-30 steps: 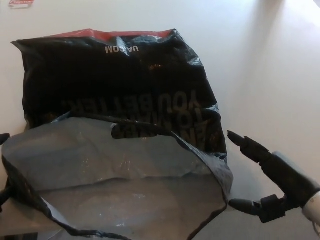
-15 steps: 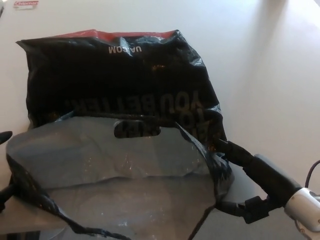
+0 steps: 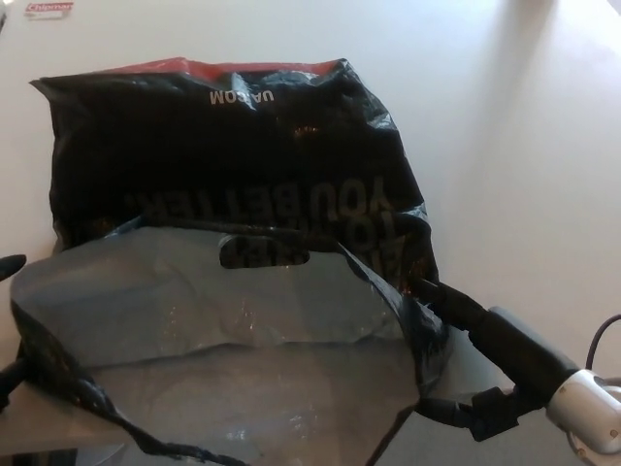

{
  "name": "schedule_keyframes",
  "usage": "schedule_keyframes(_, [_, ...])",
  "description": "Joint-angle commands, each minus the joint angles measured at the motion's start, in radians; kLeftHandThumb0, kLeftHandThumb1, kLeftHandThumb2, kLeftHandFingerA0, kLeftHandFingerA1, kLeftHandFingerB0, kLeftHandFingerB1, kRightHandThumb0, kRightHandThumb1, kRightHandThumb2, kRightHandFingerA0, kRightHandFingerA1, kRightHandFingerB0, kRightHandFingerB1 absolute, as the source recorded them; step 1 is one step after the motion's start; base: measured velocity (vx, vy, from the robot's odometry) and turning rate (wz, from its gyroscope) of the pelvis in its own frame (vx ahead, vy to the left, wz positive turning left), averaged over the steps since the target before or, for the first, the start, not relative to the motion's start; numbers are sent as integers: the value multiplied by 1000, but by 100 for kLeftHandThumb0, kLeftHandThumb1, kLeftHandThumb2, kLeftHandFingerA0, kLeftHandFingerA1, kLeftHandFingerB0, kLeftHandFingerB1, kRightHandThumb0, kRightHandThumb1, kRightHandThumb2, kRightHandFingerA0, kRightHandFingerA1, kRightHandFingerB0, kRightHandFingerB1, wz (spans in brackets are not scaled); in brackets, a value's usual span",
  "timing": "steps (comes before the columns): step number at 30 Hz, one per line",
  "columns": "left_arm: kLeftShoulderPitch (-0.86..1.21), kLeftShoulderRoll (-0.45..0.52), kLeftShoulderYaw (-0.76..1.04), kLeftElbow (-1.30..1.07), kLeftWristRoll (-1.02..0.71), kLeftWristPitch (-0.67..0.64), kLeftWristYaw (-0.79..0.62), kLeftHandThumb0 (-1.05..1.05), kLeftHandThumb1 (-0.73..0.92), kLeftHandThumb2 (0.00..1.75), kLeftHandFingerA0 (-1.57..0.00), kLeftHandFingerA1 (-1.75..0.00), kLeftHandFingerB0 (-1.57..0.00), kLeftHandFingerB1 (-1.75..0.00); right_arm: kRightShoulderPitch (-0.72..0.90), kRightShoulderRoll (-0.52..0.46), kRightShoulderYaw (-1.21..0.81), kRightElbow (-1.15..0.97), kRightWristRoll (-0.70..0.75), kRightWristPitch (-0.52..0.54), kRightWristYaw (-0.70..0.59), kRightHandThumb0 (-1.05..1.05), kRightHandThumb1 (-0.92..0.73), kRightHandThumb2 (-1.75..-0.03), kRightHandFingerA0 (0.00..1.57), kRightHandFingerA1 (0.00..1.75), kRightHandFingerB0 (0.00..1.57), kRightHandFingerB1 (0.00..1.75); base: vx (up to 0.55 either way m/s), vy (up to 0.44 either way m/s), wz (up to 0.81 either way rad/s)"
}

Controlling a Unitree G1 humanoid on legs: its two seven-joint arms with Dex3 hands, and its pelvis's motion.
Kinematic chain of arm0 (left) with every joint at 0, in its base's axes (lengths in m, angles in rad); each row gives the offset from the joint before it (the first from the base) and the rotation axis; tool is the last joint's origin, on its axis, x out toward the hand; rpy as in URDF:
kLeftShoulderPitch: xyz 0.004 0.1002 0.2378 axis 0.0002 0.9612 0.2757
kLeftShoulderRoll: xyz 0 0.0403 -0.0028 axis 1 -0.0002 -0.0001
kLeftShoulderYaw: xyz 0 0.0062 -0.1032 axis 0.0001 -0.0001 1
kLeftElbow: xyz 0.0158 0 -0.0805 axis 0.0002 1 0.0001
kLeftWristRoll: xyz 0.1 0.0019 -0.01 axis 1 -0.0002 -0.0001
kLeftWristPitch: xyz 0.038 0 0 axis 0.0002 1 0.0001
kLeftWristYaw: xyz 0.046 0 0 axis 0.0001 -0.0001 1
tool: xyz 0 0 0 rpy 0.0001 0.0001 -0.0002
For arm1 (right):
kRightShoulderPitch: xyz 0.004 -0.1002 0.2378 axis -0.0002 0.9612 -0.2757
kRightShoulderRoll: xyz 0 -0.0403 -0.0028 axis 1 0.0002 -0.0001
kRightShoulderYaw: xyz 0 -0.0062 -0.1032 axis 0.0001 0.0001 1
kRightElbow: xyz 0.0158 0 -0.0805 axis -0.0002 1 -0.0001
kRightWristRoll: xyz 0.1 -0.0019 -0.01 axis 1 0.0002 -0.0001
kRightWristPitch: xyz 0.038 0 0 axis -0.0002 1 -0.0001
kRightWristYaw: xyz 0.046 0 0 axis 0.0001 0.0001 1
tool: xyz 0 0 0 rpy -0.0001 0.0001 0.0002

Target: A plastic bag is kept infront of the robot in the middle of the desk and the robot uses both its hands to grab it from the top and lifts it up and then releases it.

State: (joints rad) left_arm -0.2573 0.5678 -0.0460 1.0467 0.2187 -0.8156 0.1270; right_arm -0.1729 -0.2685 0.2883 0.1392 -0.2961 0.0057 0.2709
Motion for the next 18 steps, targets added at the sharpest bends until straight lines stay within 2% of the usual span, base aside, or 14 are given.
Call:
schedule_keyframes(1, [48, 4, -34, 10, 20, 40, -91, -25, 31, 88, -11, -52, -11, -50, 7, 3, -1, 1, -7, 17, -4, -80, -45, -79, 0, 19, 0, 0, 0, 0, 0])
schedule_keyframes(9, [103, 2, -27, -152, -40, -8, -167, -24, 31, 87, -10, -52, -10, -50, 0, 6, -5, 19, -10, 12, -11, -83, -47, -81, 0, 19, 0, 0, 0, 0, 0])
schedule_keyframes(15, [132, -7, -30, -285, -60, 44, -219, -24, 31, 87, -9, -52, -10, -51, -2, 25, -11, 21, -4, 33, -22, -80, -45, -82, 0, 20, 0, 3, 0, 0, 0])
schedule_keyframes(18, [137, -23, -30, -310, -77, 50, -249, -24, 32, 88, -8, -51, -9, -51, -7, 28, -15, 45, 4, 1, -23, -82, -46, -81, 0, 21, 0, 0, 0, 0, 0])
